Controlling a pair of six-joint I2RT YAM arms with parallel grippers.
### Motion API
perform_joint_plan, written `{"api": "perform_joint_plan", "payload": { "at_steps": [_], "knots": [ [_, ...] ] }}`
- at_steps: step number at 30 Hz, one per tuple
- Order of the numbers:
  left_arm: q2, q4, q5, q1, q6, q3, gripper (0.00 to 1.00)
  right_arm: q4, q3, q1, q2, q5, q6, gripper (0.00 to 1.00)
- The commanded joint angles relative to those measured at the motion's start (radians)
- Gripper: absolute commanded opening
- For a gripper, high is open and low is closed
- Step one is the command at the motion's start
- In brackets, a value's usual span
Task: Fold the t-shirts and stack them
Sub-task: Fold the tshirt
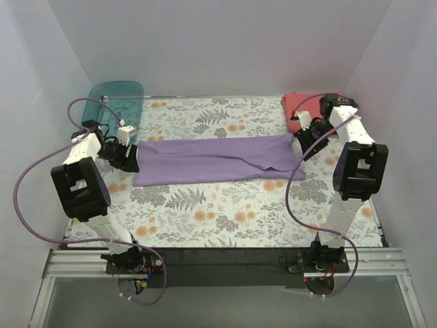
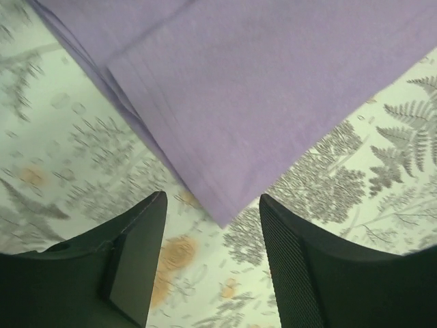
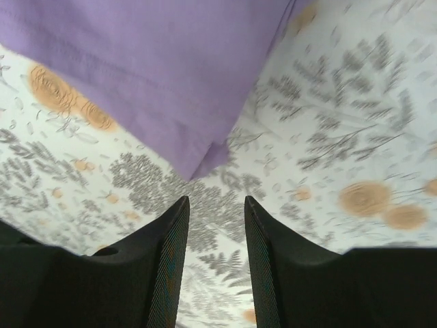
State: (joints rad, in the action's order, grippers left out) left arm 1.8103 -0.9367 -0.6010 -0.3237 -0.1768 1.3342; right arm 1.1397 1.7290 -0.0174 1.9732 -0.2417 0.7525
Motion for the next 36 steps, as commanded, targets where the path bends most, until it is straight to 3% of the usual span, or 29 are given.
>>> {"api": "perform_joint_plan", "payload": {
  "at_steps": [1,9,26,28,32,36],
  "knots": [
    [-0.098,-0.001,-0.036,-0.009,0.094,-0.084,0.57,0.066,-0.103,-0.047,-0.034,-0.119,-0.091,0.45],
    [-0.082,0.067,0.009,-0.028,0.233,-0.156,0.59,-0.032,-0.192,-0.078,-0.002,-0.148,-0.148,0.45],
    [0.026,0.115,0.106,-0.029,0.303,-0.171,0.58,-0.127,-0.27,-0.076,0.056,-0.114,-0.193,0.46],
    [0.034,0.113,0.098,-0.029,0.304,-0.173,0.56,-0.129,-0.272,-0.075,0.062,-0.122,-0.196,0.44],
    [0.047,0.113,0.098,-0.029,0.309,-0.173,0.46,-0.129,-0.281,-0.078,0.07,-0.114,-0.193,0.24],
    [0.057,0.102,0.093,-0.029,0.31,-0.17,0.35,-0.126,-0.278,-0.079,0.065,-0.111,-0.193,0.15]
  ]
}}
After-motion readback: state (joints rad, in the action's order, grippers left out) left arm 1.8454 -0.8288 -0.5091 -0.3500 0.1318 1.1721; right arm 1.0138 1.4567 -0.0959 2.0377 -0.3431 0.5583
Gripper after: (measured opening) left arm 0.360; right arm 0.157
